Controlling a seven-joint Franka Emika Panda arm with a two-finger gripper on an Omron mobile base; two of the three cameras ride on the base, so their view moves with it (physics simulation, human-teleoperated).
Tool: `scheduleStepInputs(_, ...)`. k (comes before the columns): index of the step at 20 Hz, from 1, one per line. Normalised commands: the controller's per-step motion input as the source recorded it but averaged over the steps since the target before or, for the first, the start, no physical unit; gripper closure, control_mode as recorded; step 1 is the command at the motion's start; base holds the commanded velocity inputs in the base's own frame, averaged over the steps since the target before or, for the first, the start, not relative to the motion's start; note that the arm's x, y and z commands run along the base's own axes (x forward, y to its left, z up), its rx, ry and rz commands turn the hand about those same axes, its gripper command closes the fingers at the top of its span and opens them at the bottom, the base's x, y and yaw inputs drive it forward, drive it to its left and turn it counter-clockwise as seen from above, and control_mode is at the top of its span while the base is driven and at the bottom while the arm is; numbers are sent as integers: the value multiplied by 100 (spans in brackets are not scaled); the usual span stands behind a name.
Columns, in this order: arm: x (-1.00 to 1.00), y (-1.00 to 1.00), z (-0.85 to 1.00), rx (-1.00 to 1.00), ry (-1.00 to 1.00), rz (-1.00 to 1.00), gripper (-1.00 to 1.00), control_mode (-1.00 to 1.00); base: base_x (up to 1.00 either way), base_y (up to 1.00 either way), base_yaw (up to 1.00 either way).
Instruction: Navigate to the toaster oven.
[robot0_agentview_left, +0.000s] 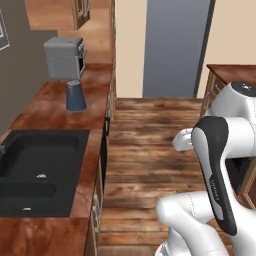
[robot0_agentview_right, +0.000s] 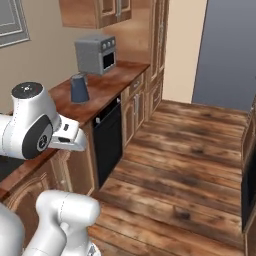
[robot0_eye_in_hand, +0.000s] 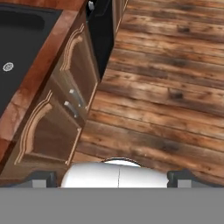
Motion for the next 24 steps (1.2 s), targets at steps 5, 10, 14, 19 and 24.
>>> scheduleStepInputs(5, 0, 0, 0, 0, 0, 0, -100, 100, 100, -15, 0)
scheduleStepInputs(10, 0, 0, 0, 0, 0, 0, -100, 100, 100, -16, 0)
scheduleStepInputs(14, 0, 0, 0, 0, 0, 0, -100, 100, 100, -17, 0)
scheduleStepInputs(19, 0, 0, 0, 0, 0, 0, -100, 100, 100, -18, 0)
scheduleStepInputs(24, 0, 0, 0, 0, 0, 0, -100, 100, 100, -17, 0)
